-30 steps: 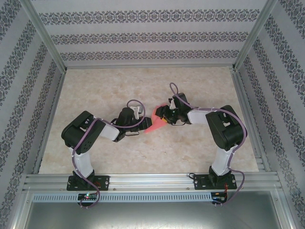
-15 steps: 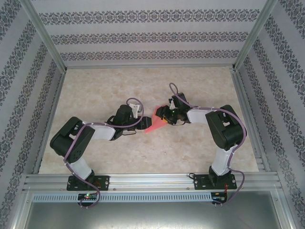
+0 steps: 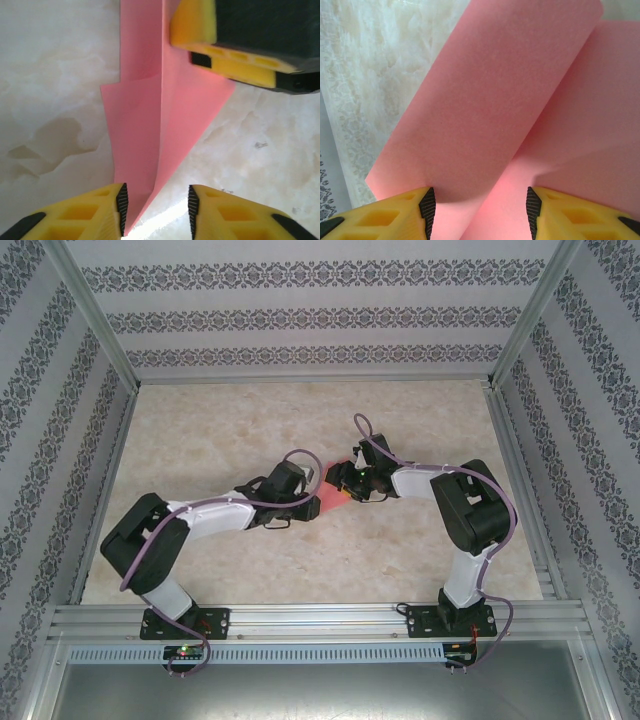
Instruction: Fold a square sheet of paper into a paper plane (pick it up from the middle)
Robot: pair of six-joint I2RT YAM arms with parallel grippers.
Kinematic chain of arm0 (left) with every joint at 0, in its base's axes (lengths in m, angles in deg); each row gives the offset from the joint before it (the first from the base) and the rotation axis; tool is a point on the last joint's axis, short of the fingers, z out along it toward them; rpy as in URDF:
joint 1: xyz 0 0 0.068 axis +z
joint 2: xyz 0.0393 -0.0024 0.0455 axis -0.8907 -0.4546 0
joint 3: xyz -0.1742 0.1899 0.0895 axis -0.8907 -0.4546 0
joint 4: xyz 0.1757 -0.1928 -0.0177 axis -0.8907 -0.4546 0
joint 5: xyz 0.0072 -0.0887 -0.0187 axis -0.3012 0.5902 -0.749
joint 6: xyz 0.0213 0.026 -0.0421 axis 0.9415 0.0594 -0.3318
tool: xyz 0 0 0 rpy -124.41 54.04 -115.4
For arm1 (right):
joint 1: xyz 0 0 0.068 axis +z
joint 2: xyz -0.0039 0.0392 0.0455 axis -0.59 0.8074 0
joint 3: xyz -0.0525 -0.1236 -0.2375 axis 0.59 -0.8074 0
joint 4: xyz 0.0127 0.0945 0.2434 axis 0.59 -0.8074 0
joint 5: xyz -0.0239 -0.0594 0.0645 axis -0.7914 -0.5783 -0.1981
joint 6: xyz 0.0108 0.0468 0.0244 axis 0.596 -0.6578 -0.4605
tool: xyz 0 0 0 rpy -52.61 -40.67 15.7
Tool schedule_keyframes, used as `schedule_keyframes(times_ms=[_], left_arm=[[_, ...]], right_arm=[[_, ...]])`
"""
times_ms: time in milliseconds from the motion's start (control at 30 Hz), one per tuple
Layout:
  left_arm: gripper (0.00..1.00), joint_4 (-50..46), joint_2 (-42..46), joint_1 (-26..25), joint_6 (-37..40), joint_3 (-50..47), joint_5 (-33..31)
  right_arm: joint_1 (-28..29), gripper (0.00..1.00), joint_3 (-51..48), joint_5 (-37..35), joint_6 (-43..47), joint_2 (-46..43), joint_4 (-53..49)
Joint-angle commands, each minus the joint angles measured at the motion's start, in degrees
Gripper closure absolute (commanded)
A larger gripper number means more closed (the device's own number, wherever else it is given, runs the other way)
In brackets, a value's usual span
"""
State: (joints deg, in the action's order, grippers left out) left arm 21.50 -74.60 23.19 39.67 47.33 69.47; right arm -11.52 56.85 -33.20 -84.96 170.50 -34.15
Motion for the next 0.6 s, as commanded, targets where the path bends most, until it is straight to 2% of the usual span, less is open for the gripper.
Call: schedule_keyframes(times_ms=[0, 567], left_arm=[[0.64, -4.8, -2.4, -1.3, 0.6, 2.4, -1.1], [0.77, -5.2, -5.5, -1.8, 0.4, 4.4, -4.2]], right_arm=[[0.9, 0.46, 0.4, -1.0, 0.6, 1.4, -0.9], [0.6, 0.46, -1.4, 1.0, -1.0, -0.9, 2.5]])
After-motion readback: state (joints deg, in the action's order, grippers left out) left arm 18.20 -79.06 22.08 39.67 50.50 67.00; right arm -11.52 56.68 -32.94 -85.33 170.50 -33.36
